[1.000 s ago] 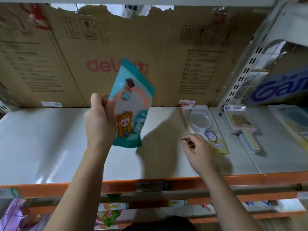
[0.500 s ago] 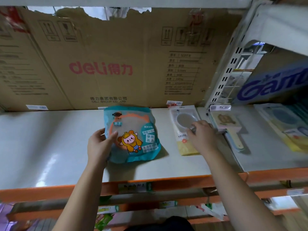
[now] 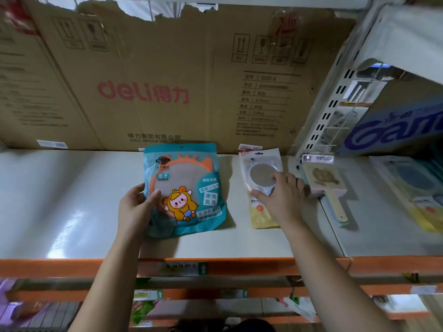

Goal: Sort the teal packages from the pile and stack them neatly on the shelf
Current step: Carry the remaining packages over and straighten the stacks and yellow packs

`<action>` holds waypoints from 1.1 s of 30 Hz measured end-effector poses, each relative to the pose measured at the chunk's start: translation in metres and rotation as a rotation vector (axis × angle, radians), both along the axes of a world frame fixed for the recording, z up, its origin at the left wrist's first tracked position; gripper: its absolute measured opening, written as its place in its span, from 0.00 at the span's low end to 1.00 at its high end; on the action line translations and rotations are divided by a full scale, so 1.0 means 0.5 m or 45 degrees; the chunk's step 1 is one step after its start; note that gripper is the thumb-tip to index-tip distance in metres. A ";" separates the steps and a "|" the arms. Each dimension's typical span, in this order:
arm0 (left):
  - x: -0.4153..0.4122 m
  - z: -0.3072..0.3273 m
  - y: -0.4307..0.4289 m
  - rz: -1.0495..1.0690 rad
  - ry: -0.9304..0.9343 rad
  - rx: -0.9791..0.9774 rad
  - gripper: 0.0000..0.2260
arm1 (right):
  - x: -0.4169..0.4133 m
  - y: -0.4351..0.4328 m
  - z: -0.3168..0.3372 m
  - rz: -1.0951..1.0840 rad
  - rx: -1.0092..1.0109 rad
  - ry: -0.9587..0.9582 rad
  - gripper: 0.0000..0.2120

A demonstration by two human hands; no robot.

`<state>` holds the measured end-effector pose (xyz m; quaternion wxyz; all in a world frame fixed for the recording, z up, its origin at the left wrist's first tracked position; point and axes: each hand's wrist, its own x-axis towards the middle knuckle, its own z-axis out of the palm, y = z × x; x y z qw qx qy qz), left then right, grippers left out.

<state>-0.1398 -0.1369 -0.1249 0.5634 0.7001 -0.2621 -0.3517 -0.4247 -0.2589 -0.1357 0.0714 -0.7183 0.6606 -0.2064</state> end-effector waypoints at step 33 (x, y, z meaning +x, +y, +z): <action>0.013 0.027 0.005 -0.278 0.453 -0.109 0.08 | -0.001 0.108 0.026 -0.190 0.365 -1.149 0.10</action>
